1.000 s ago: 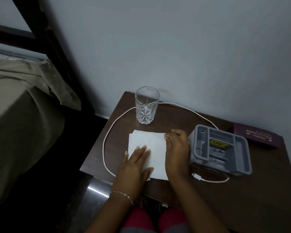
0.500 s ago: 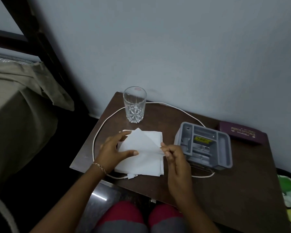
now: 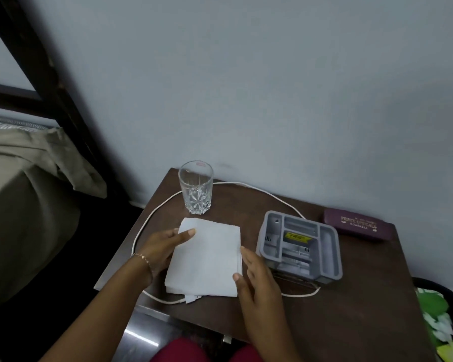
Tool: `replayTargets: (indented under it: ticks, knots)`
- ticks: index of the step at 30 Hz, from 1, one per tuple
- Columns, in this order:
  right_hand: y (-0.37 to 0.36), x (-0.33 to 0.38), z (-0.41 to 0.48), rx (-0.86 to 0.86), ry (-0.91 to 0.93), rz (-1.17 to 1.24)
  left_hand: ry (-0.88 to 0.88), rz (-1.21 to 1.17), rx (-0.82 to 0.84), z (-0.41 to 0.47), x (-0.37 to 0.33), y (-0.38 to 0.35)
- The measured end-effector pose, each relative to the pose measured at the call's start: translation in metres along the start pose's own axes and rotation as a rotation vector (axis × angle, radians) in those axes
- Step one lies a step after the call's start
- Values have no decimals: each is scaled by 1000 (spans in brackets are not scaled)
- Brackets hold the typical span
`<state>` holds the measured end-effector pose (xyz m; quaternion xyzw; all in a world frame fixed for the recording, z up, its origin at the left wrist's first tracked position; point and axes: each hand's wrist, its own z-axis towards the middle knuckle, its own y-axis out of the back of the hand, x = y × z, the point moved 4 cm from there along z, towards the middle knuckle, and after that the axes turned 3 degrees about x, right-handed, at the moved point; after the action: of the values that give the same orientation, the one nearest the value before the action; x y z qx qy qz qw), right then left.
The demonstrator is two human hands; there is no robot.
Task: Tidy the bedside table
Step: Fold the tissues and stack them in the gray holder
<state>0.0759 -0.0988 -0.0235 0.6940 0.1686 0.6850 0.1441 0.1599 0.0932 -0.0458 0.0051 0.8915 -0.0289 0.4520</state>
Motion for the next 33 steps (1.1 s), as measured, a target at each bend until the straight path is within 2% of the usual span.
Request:
replayTargets:
  ticks: [5,9,12,15,18,20,25,33]
  knots:
    - [14,2,-11,-1,-142,163,-29,-27,-30,-13,-3,-9]
    - [35,20,-5,29,-258,384,-96,-70,107,-46,-43,-29]
    - [41,32,7,84,-337,679,-139,-157,228,-85,-75,-57]
    - [38,50,14,281,-459,1108,-150,-266,325,-113,-93,-82]
    - [55,60,15,376,-479,1337,-179,-270,327,-120,-98,-90]
    - [73,62,17,375,-445,1265,-188,-249,292,-117,-98,-88]
    - [109,41,18,252,-485,826,-154,-79,231,-104,-79,-86]
    - [135,43,-1,100,-403,512,-266,11,64,-103,-64,-112]
